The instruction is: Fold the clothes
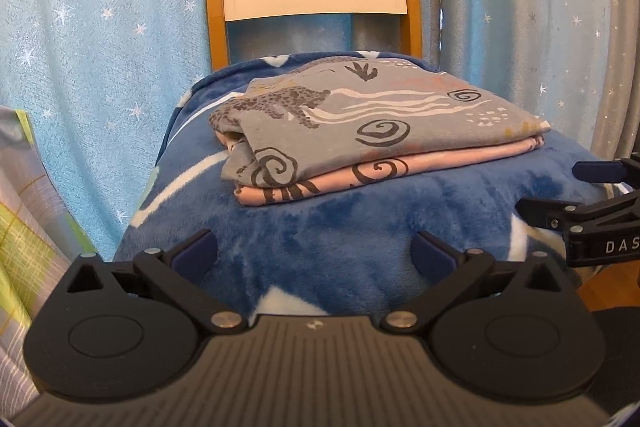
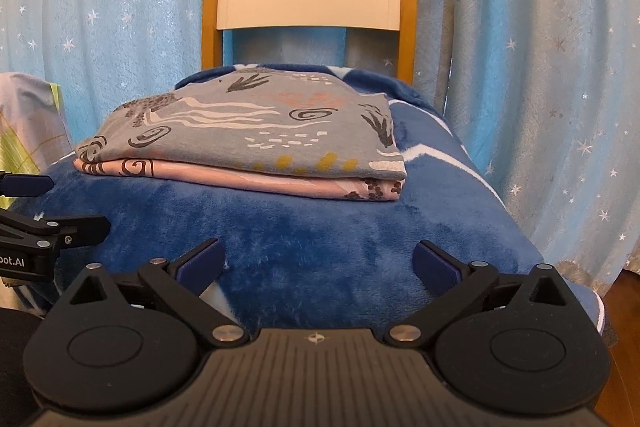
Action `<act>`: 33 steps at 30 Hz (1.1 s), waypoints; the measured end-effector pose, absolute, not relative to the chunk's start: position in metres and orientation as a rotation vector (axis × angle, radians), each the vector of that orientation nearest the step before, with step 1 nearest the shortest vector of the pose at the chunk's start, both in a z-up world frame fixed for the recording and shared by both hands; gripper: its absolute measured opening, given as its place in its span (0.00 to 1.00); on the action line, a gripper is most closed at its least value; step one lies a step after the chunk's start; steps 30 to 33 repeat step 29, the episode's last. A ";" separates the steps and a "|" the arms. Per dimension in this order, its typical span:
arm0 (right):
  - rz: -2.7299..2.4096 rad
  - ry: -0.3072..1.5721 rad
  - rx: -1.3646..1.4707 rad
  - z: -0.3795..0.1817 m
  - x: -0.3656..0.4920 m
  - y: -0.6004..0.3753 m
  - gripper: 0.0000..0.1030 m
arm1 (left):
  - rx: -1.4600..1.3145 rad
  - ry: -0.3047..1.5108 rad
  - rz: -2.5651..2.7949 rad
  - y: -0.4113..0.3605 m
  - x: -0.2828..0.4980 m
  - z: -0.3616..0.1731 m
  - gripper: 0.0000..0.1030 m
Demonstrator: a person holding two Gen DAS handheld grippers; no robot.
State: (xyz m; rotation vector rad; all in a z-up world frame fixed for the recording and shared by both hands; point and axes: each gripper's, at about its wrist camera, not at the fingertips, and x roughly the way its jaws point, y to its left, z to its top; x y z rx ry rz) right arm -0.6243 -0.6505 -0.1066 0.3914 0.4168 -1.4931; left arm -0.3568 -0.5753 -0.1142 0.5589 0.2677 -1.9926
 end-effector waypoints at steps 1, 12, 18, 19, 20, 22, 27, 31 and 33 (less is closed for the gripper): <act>-1.494 0.415 0.387 -0.107 -0.624 -0.650 1.00 | 0.558 0.269 -1.991 -0.575 -0.357 -0.115 1.00; -1.503 0.405 0.359 -0.112 -0.623 -0.646 1.00 | 0.554 0.318 -1.976 -0.580 -0.357 -0.114 1.00; -1.505 0.407 0.353 -0.113 -0.622 -0.645 1.00 | 0.556 0.333 -1.966 -0.582 -0.358 -0.113 1.00; -1.505 0.408 0.353 -0.113 -0.622 -0.645 1.00 | 0.556 0.334 -1.964 -0.582 -0.358 -0.113 1.00; -1.505 0.409 0.354 -0.112 -0.622 -0.645 1.00 | 0.556 0.335 -1.962 -0.582 -0.358 -0.113 1.00; -1.505 0.410 0.356 -0.112 -0.622 -0.645 1.00 | 0.556 0.338 -1.958 -0.582 -0.359 -0.113 1.00; -1.505 0.409 0.355 -0.112 -0.622 -0.644 1.00 | 0.555 0.341 -1.952 -0.582 -0.359 -0.113 1.00; -1.505 0.409 0.355 -0.112 -0.622 -0.644 1.00 | 0.554 0.340 -1.950 -0.582 -0.360 -0.113 1.00; -1.505 0.409 0.355 -0.112 -0.622 -0.644 1.00 | 0.554 0.340 -1.950 -0.582 -0.360 -0.113 1.00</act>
